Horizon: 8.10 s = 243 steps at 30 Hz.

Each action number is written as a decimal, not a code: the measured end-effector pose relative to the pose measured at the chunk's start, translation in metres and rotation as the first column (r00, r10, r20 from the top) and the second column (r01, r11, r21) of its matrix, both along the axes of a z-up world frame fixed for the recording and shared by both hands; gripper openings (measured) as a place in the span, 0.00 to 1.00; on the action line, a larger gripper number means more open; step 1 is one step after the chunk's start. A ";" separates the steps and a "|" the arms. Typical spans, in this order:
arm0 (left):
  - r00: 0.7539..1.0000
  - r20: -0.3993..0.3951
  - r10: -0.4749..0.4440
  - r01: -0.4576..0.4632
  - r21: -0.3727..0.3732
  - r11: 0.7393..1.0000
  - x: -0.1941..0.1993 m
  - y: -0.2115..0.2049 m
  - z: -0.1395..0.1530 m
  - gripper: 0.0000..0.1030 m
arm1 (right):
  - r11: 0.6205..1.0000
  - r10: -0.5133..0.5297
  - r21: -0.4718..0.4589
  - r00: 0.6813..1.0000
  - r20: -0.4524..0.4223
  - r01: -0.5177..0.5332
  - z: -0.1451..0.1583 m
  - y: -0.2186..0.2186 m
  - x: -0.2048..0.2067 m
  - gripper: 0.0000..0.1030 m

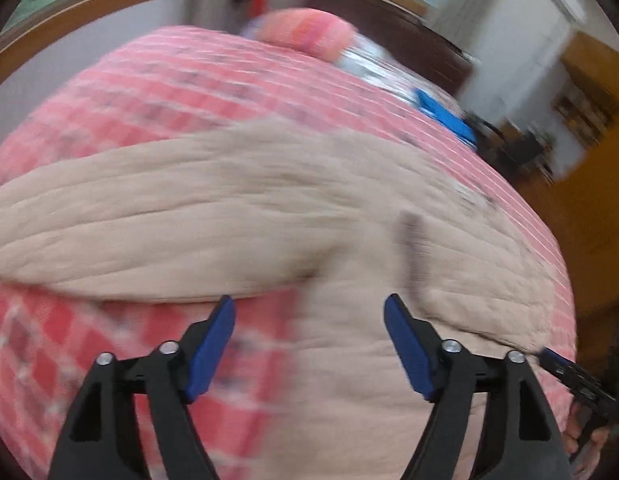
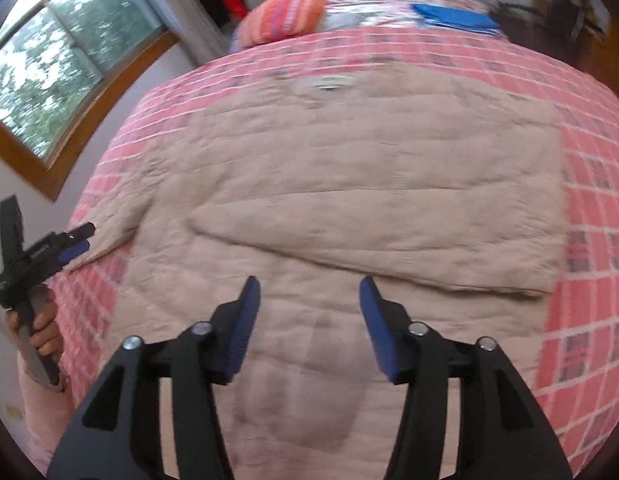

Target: Fold large clothes

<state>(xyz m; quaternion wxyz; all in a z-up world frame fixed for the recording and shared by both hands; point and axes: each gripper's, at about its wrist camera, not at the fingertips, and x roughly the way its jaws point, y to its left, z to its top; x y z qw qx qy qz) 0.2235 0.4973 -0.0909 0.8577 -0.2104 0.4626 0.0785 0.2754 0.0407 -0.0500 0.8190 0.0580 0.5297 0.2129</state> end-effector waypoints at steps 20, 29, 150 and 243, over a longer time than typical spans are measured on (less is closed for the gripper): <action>0.837 -0.066 0.543 -0.546 -0.154 0.824 -0.082 0.242 -0.069 0.81 | 0.980 0.183 -0.079 0.983 -0.010 -0.183 -0.019 0.166 0.041 0.56; 0.802 -0.052 0.595 -0.597 -0.112 0.794 -0.062 0.252 -0.070 0.74 | 0.972 0.188 -0.140 0.981 -0.040 -0.191 -0.049 0.180 0.064 0.51; 1.000 0.026 0.013 -0.009 -0.154 0.988 0.069 -0.033 -0.039 0.65 | 0.986 -0.149 0.084 0.988 0.030 0.146 -0.005 -0.071 0.071 0.01; 0.906 -0.193 -0.378 0.391 0.036 0.920 -0.196 -0.060 -0.065 0.80 | 0.976 -0.214 0.011 0.968 -0.128 0.217 -0.056 -0.184 -0.241 0.65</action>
